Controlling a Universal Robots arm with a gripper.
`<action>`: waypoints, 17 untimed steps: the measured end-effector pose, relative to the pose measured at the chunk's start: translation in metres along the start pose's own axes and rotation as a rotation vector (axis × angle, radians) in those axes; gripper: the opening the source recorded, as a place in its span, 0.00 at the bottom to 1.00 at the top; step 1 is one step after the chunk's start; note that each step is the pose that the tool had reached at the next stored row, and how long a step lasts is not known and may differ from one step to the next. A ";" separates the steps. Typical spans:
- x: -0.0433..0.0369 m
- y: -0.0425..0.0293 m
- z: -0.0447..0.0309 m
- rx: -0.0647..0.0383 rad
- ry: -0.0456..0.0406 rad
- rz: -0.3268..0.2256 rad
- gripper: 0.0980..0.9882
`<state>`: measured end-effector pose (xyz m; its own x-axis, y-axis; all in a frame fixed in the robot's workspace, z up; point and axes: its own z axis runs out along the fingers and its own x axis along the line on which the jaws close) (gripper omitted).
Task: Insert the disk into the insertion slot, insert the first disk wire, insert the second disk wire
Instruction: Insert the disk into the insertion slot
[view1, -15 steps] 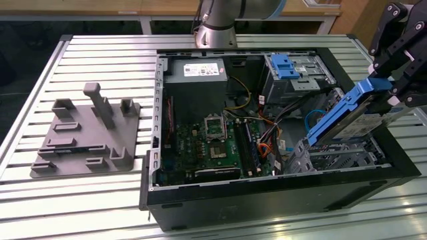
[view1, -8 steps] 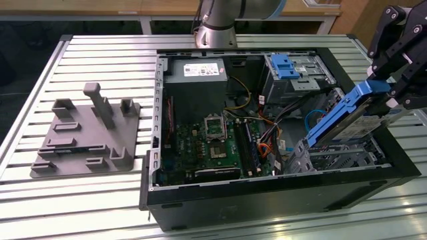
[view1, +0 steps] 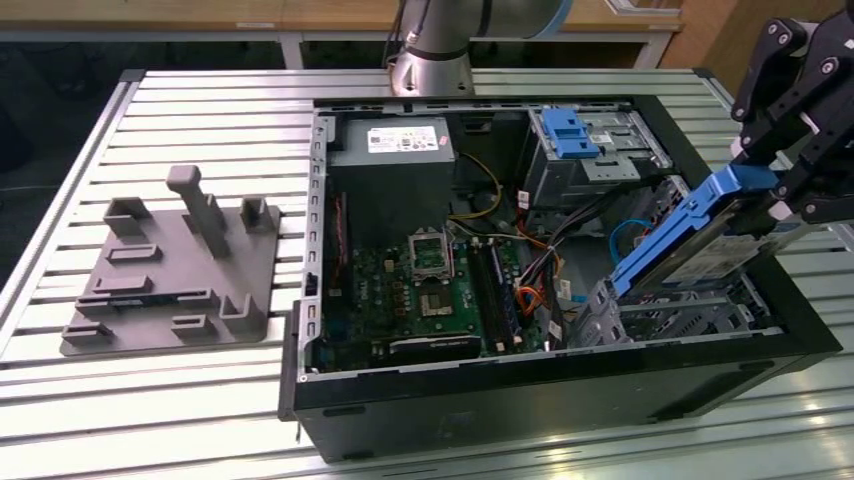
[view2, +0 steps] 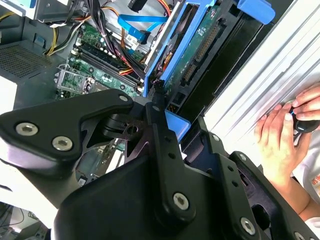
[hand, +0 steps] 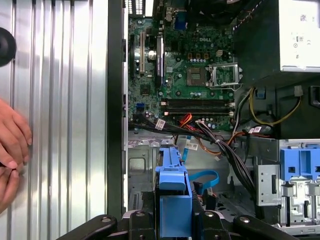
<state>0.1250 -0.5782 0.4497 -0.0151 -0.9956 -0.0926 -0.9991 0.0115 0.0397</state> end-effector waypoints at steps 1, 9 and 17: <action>0.0001 0.0000 0.0006 0.000 -0.0001 0.000 0.30; 0.0005 -0.0002 0.0052 0.000 -0.0001 0.000 0.30; 0.0010 -0.0004 0.0103 0.000 0.0000 0.000 0.30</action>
<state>0.1250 -0.5783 0.4394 -0.0151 -0.9956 -0.0925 -0.9991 0.0115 0.0398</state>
